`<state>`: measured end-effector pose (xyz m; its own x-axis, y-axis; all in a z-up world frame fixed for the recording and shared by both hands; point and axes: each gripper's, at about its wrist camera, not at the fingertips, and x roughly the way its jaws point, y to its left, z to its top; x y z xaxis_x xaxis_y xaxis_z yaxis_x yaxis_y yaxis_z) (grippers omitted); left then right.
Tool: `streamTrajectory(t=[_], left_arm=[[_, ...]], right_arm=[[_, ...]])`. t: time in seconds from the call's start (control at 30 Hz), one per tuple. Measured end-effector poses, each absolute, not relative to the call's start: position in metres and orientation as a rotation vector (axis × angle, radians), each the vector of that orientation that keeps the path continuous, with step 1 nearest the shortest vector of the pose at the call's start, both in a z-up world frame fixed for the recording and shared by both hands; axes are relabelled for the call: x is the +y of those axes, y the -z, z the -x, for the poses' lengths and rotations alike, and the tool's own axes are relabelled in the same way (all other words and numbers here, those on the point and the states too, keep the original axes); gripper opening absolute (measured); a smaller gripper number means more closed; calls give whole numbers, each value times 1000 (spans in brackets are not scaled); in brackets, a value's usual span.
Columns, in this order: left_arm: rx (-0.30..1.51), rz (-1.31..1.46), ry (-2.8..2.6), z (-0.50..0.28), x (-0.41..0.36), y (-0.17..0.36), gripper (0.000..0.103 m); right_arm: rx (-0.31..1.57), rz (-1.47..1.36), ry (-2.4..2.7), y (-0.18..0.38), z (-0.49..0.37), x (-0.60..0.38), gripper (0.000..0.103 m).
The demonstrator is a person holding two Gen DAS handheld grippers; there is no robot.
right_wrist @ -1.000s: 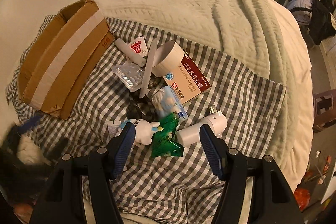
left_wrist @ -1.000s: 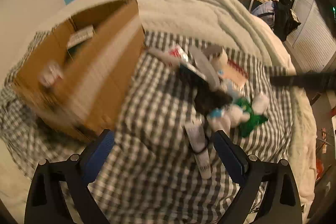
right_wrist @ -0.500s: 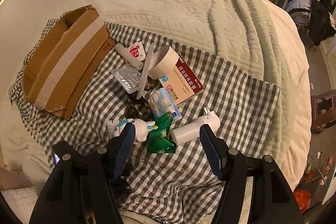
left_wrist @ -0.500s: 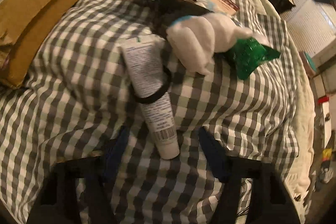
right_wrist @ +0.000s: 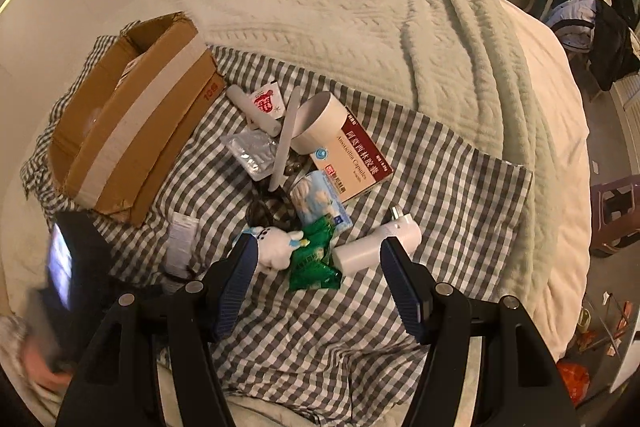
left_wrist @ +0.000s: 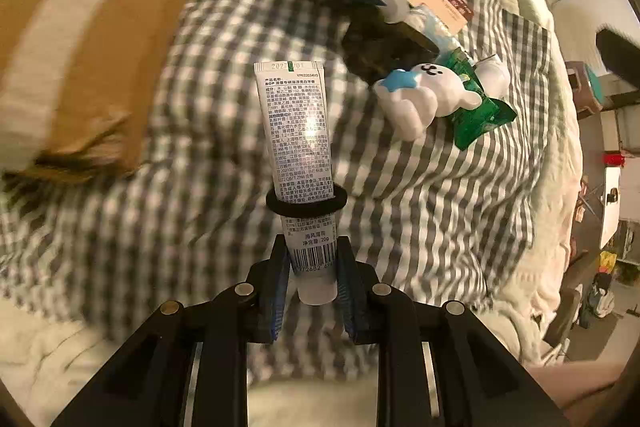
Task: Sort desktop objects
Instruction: 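Pass the toothpaste tube from the left tool to the right tool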
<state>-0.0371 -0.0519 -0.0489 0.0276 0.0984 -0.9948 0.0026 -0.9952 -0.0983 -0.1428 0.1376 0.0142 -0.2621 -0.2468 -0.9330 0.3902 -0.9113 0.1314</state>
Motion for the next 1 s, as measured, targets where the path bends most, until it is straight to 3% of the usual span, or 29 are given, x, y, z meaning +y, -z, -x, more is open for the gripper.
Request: streamTrajectory(t=[0.13,0.4,0.8,0.9,1.0], left_arm=[[62,2134,-2172,38,-56,10,23],[-33,1740,-2315,46,-81,-84,23],[-98,1667,-2285,52,-74,-91,23],[-47,1655,-2273,50,-69,-92,23],[5,1627,-2271,48,-67,-89,23]], right_arm=[[98,-1590,2151,-22,134,127,63],[-303,-1466,1938,-49,124,98,63],[-411,-1484,1791,-41,139,56,63],[-386,-1438,1847,-48,141,54,37],[-392,-1384,1919,-58,147,60,24]])
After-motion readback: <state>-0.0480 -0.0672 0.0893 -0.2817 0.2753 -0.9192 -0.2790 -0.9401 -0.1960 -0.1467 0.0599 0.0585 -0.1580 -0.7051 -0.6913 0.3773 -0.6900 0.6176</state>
